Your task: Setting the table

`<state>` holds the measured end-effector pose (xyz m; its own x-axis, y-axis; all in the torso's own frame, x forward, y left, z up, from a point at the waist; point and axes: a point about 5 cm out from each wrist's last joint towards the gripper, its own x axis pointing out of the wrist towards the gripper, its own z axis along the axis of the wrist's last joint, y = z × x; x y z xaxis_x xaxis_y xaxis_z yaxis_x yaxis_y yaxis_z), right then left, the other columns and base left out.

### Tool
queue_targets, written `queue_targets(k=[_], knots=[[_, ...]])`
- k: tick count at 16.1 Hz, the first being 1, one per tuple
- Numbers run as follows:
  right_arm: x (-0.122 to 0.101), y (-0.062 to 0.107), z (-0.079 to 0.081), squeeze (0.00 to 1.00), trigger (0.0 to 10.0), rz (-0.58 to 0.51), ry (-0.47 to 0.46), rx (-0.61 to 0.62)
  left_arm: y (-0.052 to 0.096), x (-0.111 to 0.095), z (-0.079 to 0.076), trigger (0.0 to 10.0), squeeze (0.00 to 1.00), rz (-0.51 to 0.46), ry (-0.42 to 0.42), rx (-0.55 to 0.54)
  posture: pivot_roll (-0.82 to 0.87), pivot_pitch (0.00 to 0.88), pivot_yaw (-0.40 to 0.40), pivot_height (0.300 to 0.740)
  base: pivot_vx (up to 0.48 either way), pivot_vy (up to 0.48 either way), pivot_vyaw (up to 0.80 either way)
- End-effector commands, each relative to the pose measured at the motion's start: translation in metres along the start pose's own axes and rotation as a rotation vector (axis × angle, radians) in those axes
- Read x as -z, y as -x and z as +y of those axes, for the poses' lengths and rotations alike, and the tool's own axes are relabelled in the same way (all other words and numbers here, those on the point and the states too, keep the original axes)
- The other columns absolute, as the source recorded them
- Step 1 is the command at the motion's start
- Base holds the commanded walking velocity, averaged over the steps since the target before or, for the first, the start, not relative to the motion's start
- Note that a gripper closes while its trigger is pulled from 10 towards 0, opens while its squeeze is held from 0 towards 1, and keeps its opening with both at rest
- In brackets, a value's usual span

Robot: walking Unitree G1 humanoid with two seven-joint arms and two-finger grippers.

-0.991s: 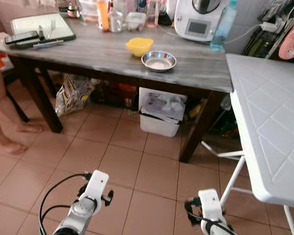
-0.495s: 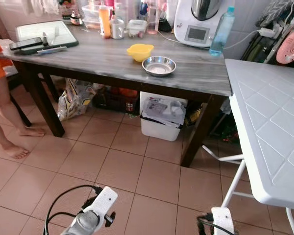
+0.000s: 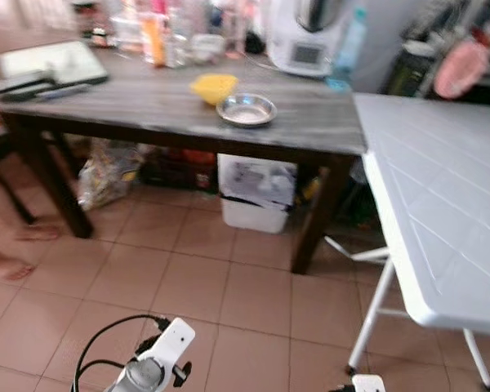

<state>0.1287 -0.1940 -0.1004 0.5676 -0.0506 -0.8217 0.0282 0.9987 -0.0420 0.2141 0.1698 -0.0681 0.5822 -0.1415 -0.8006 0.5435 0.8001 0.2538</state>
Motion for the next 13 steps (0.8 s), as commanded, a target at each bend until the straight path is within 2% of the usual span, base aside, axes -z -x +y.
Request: queue_targets(k=[1,5,13], knots=[[0.0020,0.0007,-0.0032,0.00,10.0,0.007,0.010,0.012,0.0000,-0.0002,-0.0005,10.0,0.00,0.001,-0.016,0.016,0.07,0.045,-0.042,0.740,0.000,0.000,-0.74],[0.0014,0.0003,-0.0011,0.00,10.0,0.007,0.029,0.004,-0.0002,0.0005,-0.0022,10.0,0.00,0.007,-0.037,0.019,0.07,0.050,-0.037,0.740,0.000,0.000,-0.66],[-0.0037,-0.0014,-0.0032,0.00,10.0,0.007,0.082,-0.006,0.0005,0.0061,0.0001,10.0,0.00,0.042,-0.011,-0.023,0.08,0.058,-0.037,0.740,0.000,0.000,0.00]])
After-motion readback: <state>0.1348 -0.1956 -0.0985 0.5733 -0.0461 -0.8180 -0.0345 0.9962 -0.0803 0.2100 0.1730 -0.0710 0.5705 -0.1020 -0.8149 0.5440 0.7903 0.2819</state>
